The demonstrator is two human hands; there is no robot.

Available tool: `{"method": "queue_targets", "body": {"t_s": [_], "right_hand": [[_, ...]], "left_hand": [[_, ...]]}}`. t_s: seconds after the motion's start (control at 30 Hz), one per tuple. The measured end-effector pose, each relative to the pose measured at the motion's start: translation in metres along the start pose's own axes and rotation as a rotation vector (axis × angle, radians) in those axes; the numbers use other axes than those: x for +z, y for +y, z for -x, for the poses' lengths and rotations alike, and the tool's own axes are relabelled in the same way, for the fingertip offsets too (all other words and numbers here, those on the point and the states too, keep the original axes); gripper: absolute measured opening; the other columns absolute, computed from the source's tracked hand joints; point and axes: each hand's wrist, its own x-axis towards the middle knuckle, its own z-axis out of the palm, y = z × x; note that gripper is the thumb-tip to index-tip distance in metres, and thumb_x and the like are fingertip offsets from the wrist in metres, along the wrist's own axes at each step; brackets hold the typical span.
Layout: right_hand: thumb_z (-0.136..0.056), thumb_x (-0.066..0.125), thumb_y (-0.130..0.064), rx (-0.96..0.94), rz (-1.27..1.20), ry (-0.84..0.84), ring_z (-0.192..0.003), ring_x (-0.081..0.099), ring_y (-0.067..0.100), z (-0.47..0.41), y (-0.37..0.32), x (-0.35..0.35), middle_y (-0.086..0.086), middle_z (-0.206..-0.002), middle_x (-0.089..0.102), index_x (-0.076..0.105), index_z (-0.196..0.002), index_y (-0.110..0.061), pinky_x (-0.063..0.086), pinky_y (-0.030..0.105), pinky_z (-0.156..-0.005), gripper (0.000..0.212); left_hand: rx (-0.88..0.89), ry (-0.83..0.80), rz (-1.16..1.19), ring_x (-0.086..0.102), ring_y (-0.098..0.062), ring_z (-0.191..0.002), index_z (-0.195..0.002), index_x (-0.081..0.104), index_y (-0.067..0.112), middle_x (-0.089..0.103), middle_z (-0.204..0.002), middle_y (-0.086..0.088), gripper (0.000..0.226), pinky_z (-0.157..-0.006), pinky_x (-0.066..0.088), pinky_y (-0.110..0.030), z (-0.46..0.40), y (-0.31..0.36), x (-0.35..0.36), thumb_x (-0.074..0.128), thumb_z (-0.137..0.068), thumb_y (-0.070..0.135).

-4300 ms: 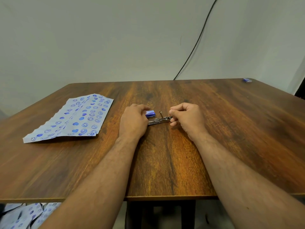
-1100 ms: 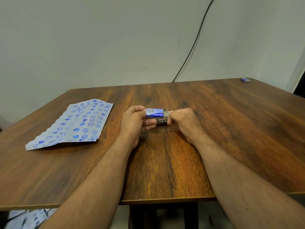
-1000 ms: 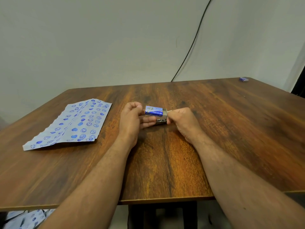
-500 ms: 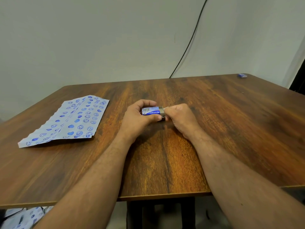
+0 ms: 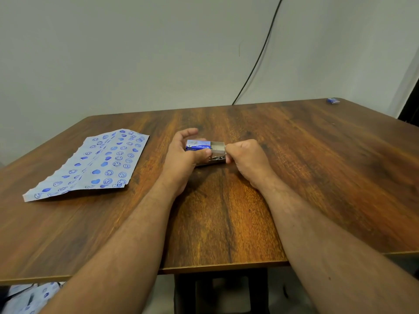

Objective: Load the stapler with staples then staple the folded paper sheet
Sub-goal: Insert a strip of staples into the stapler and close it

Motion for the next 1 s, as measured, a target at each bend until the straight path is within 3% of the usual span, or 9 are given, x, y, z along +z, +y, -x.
{"method": "queue_targets", "body": {"t_s": [0.17, 0.3, 0.4, 0.47, 0.53, 0.67, 0.8, 0.9, 1.0], "right_hand": [[-0.086, 0.059, -0.019, 0.001, -0.011, 0.000, -0.039, 0.044, 0.002, 0.001, -0.001, -0.001, -0.011, -0.035, 0.045, 0.062, -0.046, -0.019, 0.029, 0.018, -0.046, 0.039], [-0.089, 0.058, -0.026, 0.033, -0.098, -0.021, -0.040, 0.045, -0.001, 0.002, -0.002, -0.003, -0.016, -0.037, 0.049, 0.071, -0.056, -0.021, 0.029, 0.026, -0.055, 0.036], [-0.077, 0.049, -0.031, 0.079, -0.248, -0.009, -0.043, 0.043, 0.004, 0.001, -0.002, -0.003, -0.016, -0.040, 0.047, 0.077, -0.061, -0.026, 0.026, 0.029, -0.056, 0.033], [-0.071, 0.041, -0.028, 0.074, -0.238, 0.009, -0.054, 0.042, 0.003, 0.000, -0.001, -0.003, -0.019, -0.047, 0.050, 0.079, -0.070, -0.029, 0.028, 0.029, -0.056, 0.038], [-0.077, 0.039, -0.021, 0.065, -0.221, 0.016, -0.052, 0.043, 0.005, 0.001, 0.000, -0.002, -0.016, -0.051, 0.052, 0.078, -0.080, -0.029, 0.034, 0.031, -0.053, 0.041], [-0.086, 0.045, -0.005, 0.027, -0.209, 0.022, -0.042, 0.044, 0.007, 0.002, 0.001, -0.001, -0.013, -0.050, 0.055, 0.075, -0.099, -0.030, 0.042, 0.033, -0.051, 0.041], [-0.091, 0.048, -0.006, -0.056, -0.235, 0.048, -0.044, 0.051, 0.008, 0.004, 0.001, 0.003, -0.007, -0.077, 0.072, 0.059, -0.098, -0.038, 0.044, 0.032, -0.050, 0.035], [-0.100, 0.051, -0.008, -0.064, -0.283, 0.017, -0.043, 0.055, 0.014, 0.006, 0.000, 0.001, -0.004, -0.106, 0.075, 0.048, -0.100, -0.029, 0.048, 0.030, -0.042, 0.021], [-0.102, 0.057, -0.019, -0.082, -0.320, -0.009, -0.049, 0.060, 0.018, 0.009, -0.001, 0.000, 0.000, -0.113, 0.075, 0.049, -0.102, -0.021, 0.054, 0.031, -0.045, 0.009]], "left_hand": [[-0.069, 0.007, 0.277, 0.069, -0.025, -0.095, -0.122, 0.049, 0.013, 0.063, -0.109, -0.016, 0.042, -0.080, 0.060, -0.034, -0.001, 0.003, 0.003, 0.057, -0.091, -0.014], [-0.081, 0.022, 0.354, 0.073, -0.023, -0.086, -0.130, 0.047, 0.011, 0.064, -0.108, -0.016, 0.039, -0.078, 0.064, -0.034, -0.003, 0.002, 0.004, 0.053, -0.097, -0.009], [-0.089, 0.056, 0.374, 0.075, -0.024, -0.088, -0.136, 0.047, 0.011, 0.066, -0.114, -0.017, 0.038, -0.076, 0.064, -0.034, -0.005, 0.004, 0.004, 0.048, -0.102, -0.003], [-0.117, 0.058, 0.417, 0.074, -0.029, -0.098, -0.140, 0.047, 0.010, 0.068, -0.112, -0.015, 0.038, -0.073, 0.063, -0.036, -0.005, 0.007, 0.002, 0.040, -0.105, -0.001], [-0.137, 0.046, 0.461, 0.071, -0.037, -0.107, -0.142, 0.048, 0.007, 0.068, -0.111, -0.017, 0.039, -0.073, 0.062, -0.038, -0.004, 0.009, 0.001, 0.036, -0.105, 0.001], [-0.154, -0.005, 0.483, 0.074, -0.029, -0.085, -0.136, 0.055, 0.006, 0.068, -0.104, -0.020, 0.037, -0.080, 0.062, -0.044, 0.002, 0.012, 0.001, 0.036, -0.104, 0.003], [-0.182, -0.079, 0.555, 0.072, -0.032, -0.078, -0.121, 0.051, 0.006, 0.072, -0.077, -0.015, 0.024, -0.066, 0.064, -0.042, 0.006, 0.014, 0.004, 0.037, -0.102, 0.001], [-0.206, -0.128, 0.570, 0.074, -0.030, -0.070, -0.117, 0.049, 0.006, 0.074, -0.085, -0.019, 0.019, -0.057, 0.063, -0.037, 0.008, 0.016, 0.003, 0.036, -0.103, 0.003], [-0.206, -0.146, 0.559, 0.074, -0.029, -0.071, -0.118, 0.051, 0.007, 0.073, -0.094, -0.021, 0.022, -0.053, 0.062, -0.033, 0.008, 0.017, 0.002, 0.034, -0.104, 0.005]]}}
